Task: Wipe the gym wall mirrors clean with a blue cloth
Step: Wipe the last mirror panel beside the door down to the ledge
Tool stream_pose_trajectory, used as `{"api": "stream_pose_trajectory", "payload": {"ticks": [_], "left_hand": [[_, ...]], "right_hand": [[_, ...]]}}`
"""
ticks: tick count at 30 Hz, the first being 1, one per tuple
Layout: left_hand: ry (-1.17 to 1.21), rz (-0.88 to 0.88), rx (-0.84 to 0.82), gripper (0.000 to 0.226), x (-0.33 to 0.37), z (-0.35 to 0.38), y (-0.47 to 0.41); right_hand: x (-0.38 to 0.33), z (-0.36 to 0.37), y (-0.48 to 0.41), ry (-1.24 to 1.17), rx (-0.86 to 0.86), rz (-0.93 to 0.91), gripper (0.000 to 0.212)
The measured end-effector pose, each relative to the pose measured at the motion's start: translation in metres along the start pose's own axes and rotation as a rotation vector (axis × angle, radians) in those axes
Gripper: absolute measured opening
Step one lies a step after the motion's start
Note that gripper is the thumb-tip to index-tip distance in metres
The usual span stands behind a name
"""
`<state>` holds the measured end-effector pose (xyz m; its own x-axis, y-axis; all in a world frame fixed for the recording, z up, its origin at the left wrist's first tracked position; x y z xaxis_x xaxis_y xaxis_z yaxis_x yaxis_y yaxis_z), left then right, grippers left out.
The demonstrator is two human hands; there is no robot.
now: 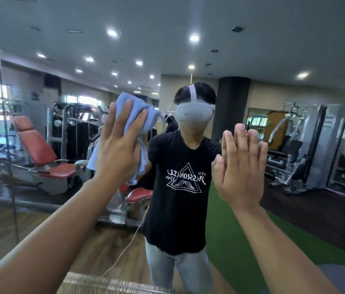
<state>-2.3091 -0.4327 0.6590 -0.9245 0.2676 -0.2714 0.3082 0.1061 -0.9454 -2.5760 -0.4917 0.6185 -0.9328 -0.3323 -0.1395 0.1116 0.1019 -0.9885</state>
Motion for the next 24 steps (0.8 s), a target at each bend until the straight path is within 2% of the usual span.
{"api": "stream_pose_trajectory", "payload": {"ticks": [3, 7, 10, 13, 18, 24], "left_hand": [[0.003, -0.005, 0.020, 0.061, 0.027, 0.014, -0.017], [0.025, 0.217, 0.001, 0.063, 0.060, 0.032, 0.004], [0.053, 0.358, -0.022, 0.055, 0.070, 0.038, 0.034], [0.073, 0.375, -0.037, 0.047, 0.068, 0.038, 0.046], [0.072, 0.373, -0.027, 0.045, 0.070, 0.037, 0.045], [0.047, 0.366, -0.107, 0.046, 0.066, 0.036, 0.046]], "right_hand": [[0.000, -0.001, 0.000, -0.001, 0.017, 0.000, 0.059], [0.001, 0.001, 0.001, -0.003, 0.019, 0.009, 0.059], [0.002, 0.001, 0.002, 0.010, 0.023, 0.005, 0.059], [0.001, 0.000, 0.002, 0.012, 0.020, -0.006, 0.058], [0.000, 0.001, 0.001, -0.001, -0.003, -0.004, 0.058], [-0.008, -0.004, -0.001, -0.068, -0.086, 0.031, 0.061]]}}
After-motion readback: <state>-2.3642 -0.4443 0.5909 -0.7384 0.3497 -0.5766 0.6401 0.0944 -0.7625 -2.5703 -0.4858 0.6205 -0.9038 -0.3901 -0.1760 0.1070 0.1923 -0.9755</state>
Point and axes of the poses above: each hand's wrist, its own y-axis away from the middle knuckle, its own z-axis out of the palm, x = y × z, the point moved 5 cm from there along -y, towards the middle knuckle, and after that the axes turned 14 degrees about z, right-handed, at the moved point
